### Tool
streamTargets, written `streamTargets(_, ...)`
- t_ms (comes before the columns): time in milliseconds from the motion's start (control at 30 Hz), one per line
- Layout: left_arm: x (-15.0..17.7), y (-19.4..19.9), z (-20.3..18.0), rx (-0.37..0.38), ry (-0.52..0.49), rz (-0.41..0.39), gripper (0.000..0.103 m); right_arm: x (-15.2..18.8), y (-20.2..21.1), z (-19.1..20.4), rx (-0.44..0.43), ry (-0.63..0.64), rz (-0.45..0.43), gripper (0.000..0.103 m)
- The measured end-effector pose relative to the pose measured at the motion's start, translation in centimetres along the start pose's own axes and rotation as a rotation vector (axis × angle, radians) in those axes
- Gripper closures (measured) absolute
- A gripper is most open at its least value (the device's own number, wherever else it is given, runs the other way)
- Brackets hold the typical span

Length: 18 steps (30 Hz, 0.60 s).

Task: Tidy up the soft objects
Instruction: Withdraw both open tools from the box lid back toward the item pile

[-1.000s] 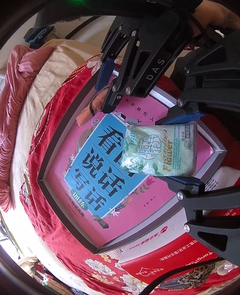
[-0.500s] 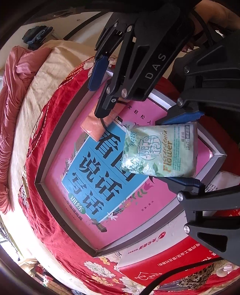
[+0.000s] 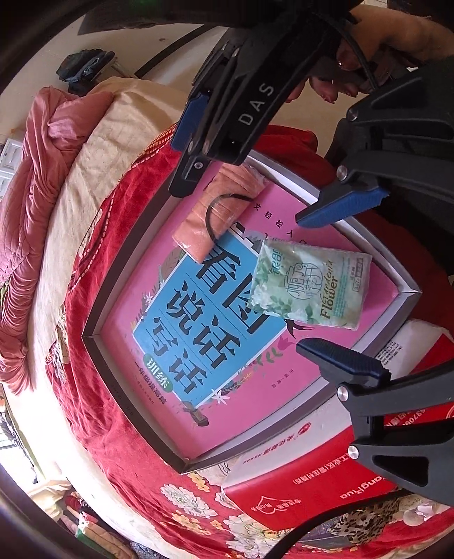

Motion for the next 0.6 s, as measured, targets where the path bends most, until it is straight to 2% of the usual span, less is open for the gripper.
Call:
streamTargets(133,0.3,1.3,0.4,0.010,0.024,-0.030,0.036,0.0,0.4,-0.4,0.008,-0.019,-0.014,0.042)
streamTargets(200,0.5,2.0,0.6,0.004,0.033,-0.048,0.033,0.1,0.5,-0.5,0.012,-0.023,-0.019,0.033)
streamTargets(467,1.1,4.6,1.8,-0.010,0.079,-0.121,0.025,0.1,1.2,0.3,0.033,0.004,-0.034,0.032)
streamTargets(600,1.6,5.6,2.7,-0.013,0.101,-0.140,0.022,0.1,1.6,0.8,0.047,0.029,-0.035,0.027)
Point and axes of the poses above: each gripper's, at about its wrist camera, not at the fingertips, and y roughly against the way its jaws point, z to its left, x to its underside, the point moved 5 cm from there along -y, roughly the way its jaws point, and after that the axes turned 11 degrees about -x, right-handed, at the moved point
